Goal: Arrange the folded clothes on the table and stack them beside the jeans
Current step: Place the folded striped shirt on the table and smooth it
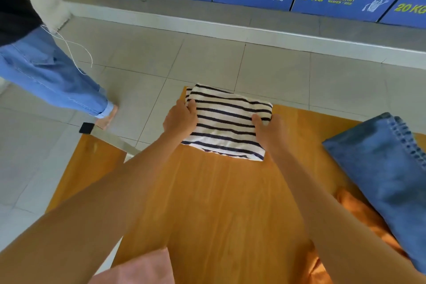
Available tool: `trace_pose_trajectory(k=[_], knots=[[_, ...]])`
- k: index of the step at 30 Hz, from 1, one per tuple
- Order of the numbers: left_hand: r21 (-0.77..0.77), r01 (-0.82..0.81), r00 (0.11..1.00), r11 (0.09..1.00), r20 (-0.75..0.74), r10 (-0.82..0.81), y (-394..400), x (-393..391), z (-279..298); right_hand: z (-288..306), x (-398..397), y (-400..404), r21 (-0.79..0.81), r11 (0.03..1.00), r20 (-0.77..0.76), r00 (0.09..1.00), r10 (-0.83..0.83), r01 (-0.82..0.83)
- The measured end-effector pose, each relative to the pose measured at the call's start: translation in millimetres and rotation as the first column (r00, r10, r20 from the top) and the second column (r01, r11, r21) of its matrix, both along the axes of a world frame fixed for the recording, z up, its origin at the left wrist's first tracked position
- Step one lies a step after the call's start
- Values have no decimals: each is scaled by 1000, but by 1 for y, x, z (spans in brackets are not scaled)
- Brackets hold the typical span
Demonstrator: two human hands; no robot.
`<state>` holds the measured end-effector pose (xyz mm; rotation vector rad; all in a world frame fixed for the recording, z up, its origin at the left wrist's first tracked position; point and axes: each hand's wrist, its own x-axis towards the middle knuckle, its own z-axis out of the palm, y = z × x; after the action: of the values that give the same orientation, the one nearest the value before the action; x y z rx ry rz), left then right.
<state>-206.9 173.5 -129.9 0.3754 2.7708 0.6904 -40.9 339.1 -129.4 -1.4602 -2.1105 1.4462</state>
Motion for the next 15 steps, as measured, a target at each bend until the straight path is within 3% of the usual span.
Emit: trace_pose_trajectory(k=[7, 11, 13, 15], knots=[[29, -76, 993, 997, -92, 79, 4, -9, -8, -5, -5, 5, 111, 993, 45, 999, 27, -31], [84, -125, 971, 989, -192, 139, -2, -13, -5, 6, -7, 0, 426, 900, 154, 988, 35, -98], [115, -28, 924, 993, -375, 69, -2, -7, -2, 9, -14, -10, 576, 794, 127, 981, 149, -195], [6, 223, 854, 975, -483, -192, 0, 4, -2, 7, -25, -25, 627, 693, 217, 934, 284, -357]])
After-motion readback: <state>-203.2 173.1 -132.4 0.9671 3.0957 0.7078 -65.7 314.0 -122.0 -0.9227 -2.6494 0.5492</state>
